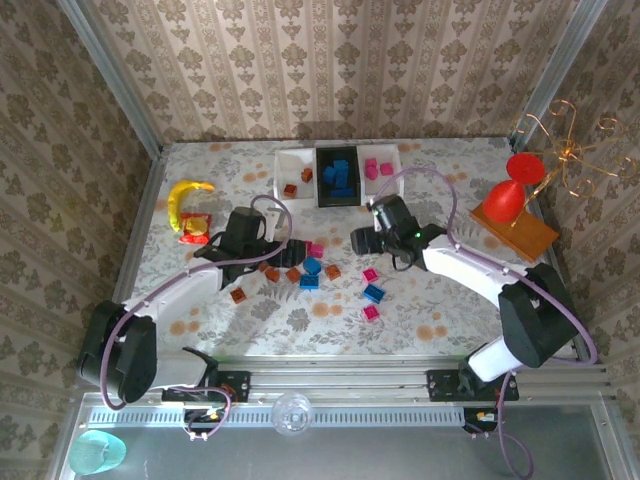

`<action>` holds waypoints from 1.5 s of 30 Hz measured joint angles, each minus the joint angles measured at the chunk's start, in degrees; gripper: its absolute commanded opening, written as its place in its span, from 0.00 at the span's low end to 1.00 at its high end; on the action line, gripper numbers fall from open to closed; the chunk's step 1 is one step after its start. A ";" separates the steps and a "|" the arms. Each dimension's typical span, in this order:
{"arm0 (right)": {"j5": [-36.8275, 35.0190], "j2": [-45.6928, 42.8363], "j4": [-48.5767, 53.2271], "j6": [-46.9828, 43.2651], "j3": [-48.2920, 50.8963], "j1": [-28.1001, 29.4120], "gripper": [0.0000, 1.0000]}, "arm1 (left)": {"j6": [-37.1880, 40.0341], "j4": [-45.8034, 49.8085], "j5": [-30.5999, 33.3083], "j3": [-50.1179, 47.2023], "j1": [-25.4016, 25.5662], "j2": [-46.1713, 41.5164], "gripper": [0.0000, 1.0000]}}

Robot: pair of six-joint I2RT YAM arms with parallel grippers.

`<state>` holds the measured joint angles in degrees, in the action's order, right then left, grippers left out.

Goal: Sort the legos into containers by color
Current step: Pick up the lego from the center of the table, then place the lego in the container.

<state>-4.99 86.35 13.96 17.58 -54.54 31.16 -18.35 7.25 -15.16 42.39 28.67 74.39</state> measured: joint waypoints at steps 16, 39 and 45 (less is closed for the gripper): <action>0.94 11.02 11.56 -1.22 -2.71 4.28 0.64 | 0.11 0.92 -0.04 -0.44 0.98 0.09 0.87; 0.28 6.73 -3.39 1.16 -7.39 -8.92 0.33 | -3.45 -8.59 -3.61 4.57 3.23 7.61 0.86; -2.60 16.09 -8.61 2.16 -20.61 -13.14 0.34 | -4.46 -11.41 -5.07 7.28 3.87 9.66 0.87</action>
<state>-7.60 102.43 5.34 19.75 -75.16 18.02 -22.81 -4.16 -20.23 49.67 32.53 84.05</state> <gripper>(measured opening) 0.342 0.866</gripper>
